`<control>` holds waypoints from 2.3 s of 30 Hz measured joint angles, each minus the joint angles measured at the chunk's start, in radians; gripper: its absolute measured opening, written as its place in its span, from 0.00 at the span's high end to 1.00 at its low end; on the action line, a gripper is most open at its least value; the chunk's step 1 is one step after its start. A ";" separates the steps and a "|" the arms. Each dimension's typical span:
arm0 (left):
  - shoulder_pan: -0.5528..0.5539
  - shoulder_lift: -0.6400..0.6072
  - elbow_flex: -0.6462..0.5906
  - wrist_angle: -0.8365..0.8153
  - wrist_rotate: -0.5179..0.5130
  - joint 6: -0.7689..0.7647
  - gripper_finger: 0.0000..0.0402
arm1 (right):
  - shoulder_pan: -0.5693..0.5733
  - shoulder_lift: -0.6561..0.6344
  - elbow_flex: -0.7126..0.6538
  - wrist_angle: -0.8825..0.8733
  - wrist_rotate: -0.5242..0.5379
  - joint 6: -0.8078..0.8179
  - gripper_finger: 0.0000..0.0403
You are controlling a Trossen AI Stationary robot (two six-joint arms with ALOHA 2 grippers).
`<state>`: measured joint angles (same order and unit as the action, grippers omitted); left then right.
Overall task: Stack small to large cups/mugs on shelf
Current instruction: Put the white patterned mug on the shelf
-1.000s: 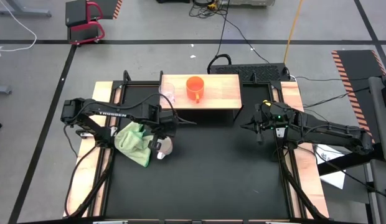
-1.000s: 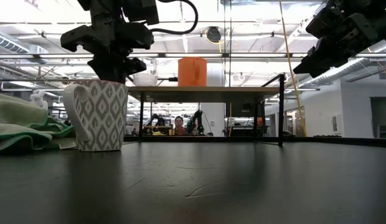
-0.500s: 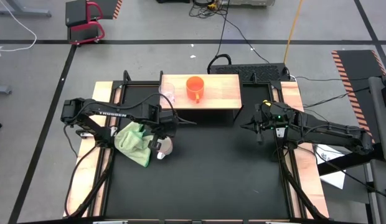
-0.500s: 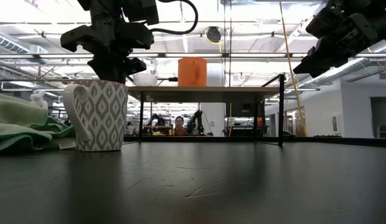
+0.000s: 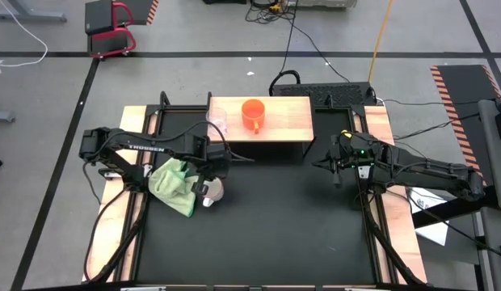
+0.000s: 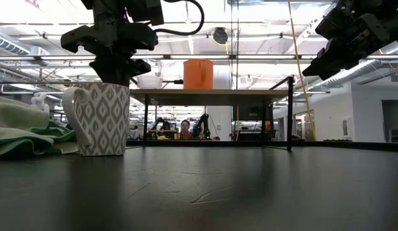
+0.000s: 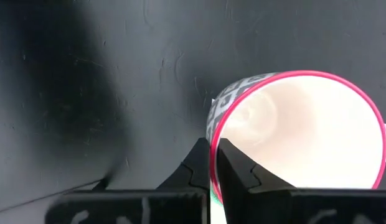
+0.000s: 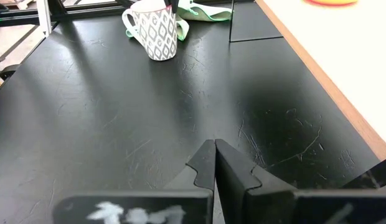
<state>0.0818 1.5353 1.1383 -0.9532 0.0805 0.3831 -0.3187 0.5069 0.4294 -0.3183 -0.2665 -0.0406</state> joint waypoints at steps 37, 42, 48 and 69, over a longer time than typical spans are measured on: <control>0.003 0.001 0.260 -0.248 -0.066 0.012 0.98 | 0.000 0.000 0.000 0.000 0.000 0.002 1.00; 0.014 0.001 0.291 -0.298 -0.079 0.008 0.98 | 0.000 0.000 0.000 0.000 0.000 0.002 1.00; 0.033 0.000 0.327 -0.333 -0.077 0.006 0.98 | 0.000 0.000 0.000 0.000 0.000 0.002 1.00; 0.101 0.000 0.438 -0.368 -0.003 0.050 0.98 | 0.000 0.000 0.000 0.001 0.000 0.002 1.00</control>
<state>0.1828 1.5349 1.5764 -1.3214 0.0772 0.4332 -0.3187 0.5068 0.4294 -0.3172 -0.2668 -0.0383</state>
